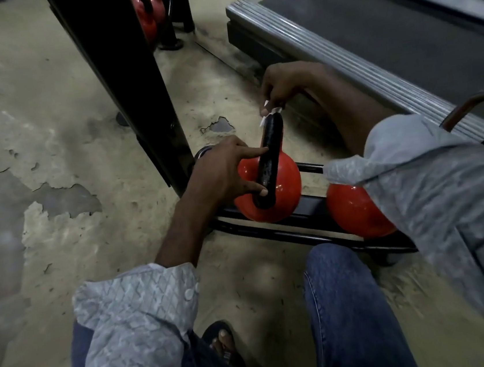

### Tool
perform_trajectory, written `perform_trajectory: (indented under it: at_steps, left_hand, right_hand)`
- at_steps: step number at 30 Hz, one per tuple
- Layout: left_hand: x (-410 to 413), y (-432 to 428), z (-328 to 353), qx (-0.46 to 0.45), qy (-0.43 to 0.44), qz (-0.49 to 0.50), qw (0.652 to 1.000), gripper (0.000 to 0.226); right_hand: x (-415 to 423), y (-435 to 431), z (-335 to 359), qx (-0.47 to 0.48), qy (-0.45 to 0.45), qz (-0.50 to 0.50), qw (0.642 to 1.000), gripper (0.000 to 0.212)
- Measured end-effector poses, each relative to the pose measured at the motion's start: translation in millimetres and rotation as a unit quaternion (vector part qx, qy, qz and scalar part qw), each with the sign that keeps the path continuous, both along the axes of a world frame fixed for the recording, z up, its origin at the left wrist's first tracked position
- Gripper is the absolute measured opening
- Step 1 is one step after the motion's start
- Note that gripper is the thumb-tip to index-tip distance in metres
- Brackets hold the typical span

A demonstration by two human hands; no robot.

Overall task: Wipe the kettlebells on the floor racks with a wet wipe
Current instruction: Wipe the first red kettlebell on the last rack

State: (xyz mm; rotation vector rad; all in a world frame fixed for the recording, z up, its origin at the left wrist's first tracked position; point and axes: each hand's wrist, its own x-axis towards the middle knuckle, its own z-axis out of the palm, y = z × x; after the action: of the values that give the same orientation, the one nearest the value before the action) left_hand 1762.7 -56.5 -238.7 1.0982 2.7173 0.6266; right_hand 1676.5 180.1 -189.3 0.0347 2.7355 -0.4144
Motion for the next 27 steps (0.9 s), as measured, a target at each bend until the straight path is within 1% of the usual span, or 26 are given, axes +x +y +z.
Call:
perform_trajectory:
  at_steps: [5, 8, 12, 14, 17, 18, 21, 22, 23, 25, 26, 27]
  left_hand:
    - [2, -1, -1, -0.004, -0.008, 0.0, 1.0, 0.084]
    - [2, -3, -4, 0.001, -0.007, 0.004, 1.0, 0.083]
    - [3, -3, -5, -0.006, 0.01, 0.011, 1.0, 0.085]
    - [4, -4, -4, 0.002, 0.017, 0.021, 1.0, 0.083]
    - [7, -6, -2, 0.014, 0.025, 0.047, 0.998, 0.085]
    - [8, -6, -2, 0.017, 0.028, 0.055, 0.998, 0.085]
    - [10, -6, -4, 0.028, 0.03, 0.076, 0.996, 0.088]
    - [10, -6, -4, 0.033, 0.029, 0.08, 0.996, 0.091]
    - [10, -6, -3, 0.037, 0.027, 0.082, 0.996, 0.095]
    - [11, -6, -2, 0.038, 0.023, 0.079, 0.996, 0.101]
    - [11, -6, -2, 0.038, 0.021, 0.079, 0.996, 0.104]
    - [12, -6, -2, 0.037, 0.02, 0.078, 0.996, 0.105]
  right_hand:
    - [-5, -10, 3, 0.046, -0.036, 0.003, 0.998, 0.013]
    - [-7, -28, 8, 0.094, -0.037, 0.041, 0.994, 0.021]
    - [0, -47, 13, 0.115, -0.049, 0.095, 0.988, 0.02]
    - [7, -43, 11, 0.119, -0.012, 0.089, 0.989, 0.025]
    - [27, -39, 7, 0.098, 0.075, 0.057, 0.991, 0.029]
    - [37, -43, 3, 0.091, 0.085, 0.07, 0.99, 0.028]
    - [73, -58, -5, 0.086, 0.077, 0.162, 0.98, 0.021]
    - [80, -56, -5, 0.076, 0.091, 0.167, 0.979, 0.019]
    - [82, -49, -4, 0.06, 0.116, 0.139, 0.982, 0.019]
    - [82, -30, -5, 0.011, 0.194, 0.047, 0.98, 0.018]
    - [83, -24, -8, -0.011, 0.229, 0.021, 0.973, 0.016]
    - [91, -24, -13, -0.02, 0.243, 0.022, 0.97, 0.014]
